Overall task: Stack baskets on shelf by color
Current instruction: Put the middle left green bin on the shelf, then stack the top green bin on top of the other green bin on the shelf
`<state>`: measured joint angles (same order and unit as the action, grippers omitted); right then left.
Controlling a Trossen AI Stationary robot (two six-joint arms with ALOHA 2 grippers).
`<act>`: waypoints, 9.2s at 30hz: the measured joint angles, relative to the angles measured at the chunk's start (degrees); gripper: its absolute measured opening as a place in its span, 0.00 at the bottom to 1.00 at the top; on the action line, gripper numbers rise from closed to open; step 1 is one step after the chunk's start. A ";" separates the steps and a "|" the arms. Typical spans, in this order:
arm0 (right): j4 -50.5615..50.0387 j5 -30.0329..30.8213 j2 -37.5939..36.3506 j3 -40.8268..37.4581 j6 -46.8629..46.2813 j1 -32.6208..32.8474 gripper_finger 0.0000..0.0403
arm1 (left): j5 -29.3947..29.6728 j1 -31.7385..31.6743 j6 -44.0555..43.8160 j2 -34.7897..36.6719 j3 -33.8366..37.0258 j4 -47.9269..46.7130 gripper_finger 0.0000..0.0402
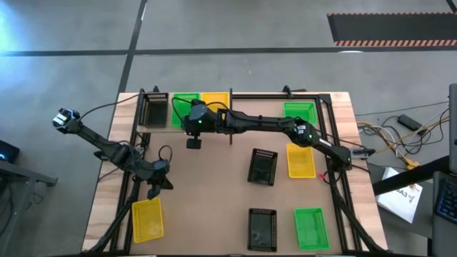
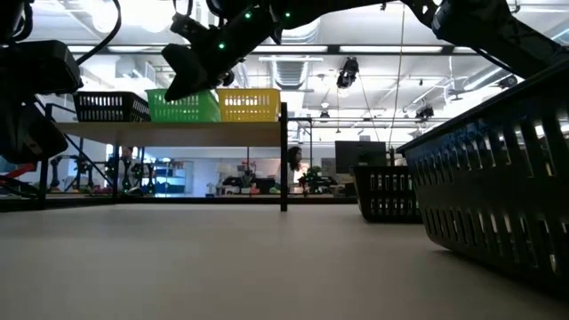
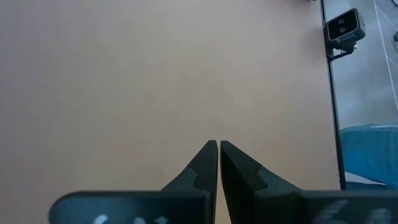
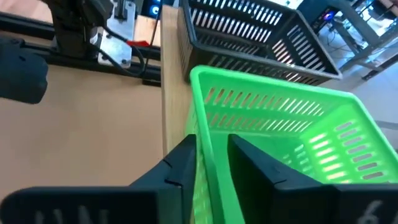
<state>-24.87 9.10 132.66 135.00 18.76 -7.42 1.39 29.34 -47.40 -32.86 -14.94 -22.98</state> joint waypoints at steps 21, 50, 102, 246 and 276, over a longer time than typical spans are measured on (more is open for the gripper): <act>5.02 2.26 0.00 -0.04 3.86 -0.51 0.36 | -0.04 0.00 -0.07 0.00 0.02 0.05 0.00; -37.42 11.10 -17.27 -6.44 -35.01 19.39 0.21 | 4.99 -3.50 14.61 -4.73 -22.96 -9.39 0.00; -19.33 25.59 -48.87 -60.00 -63.93 33.03 0.15 | -3.12 -58.25 65.46 -45.61 -64.28 -49.67 0.21; -29.81 -0.45 -13.65 -4.13 -16.10 30.80 0.02 | -21.87 -14.21 62.97 -30.76 -48.78 -20.16 0.51; -32.59 -1.76 -13.51 -4.48 -14.84 30.58 0.02 | -21.83 -13.20 64.14 -30.00 -51.10 -16.17 0.46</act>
<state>-57.47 7.34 119.15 130.52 3.92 23.16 -20.44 16.14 16.75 -62.86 -66.04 -39.15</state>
